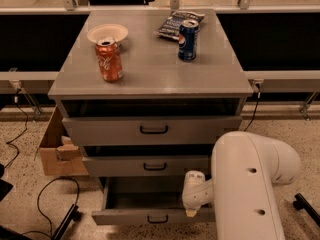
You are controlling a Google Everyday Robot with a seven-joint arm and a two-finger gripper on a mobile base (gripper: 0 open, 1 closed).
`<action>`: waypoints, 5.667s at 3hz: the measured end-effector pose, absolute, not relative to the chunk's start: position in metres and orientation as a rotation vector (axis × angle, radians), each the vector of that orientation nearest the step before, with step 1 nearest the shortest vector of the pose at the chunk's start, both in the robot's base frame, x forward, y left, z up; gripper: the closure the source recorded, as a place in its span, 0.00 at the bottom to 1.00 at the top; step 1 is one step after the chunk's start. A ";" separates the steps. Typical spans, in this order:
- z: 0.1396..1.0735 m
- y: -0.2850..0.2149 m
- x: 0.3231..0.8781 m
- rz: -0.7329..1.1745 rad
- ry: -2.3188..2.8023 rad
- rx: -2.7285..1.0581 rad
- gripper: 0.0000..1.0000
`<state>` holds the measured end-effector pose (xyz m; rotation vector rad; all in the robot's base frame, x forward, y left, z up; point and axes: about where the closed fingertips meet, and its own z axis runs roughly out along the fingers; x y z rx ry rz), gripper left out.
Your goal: Open bottom drawer
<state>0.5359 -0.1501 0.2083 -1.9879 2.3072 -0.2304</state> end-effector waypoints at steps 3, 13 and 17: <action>0.207 -0.150 0.534 -0.228 2.309 -1.990 0.00; 0.206 -0.198 0.486 -0.191 2.452 -1.861 0.00; 0.174 -0.163 0.382 0.035 2.419 -1.902 0.61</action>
Offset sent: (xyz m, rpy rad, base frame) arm -0.0001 0.0000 0.0000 0.0000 0.0000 0.0000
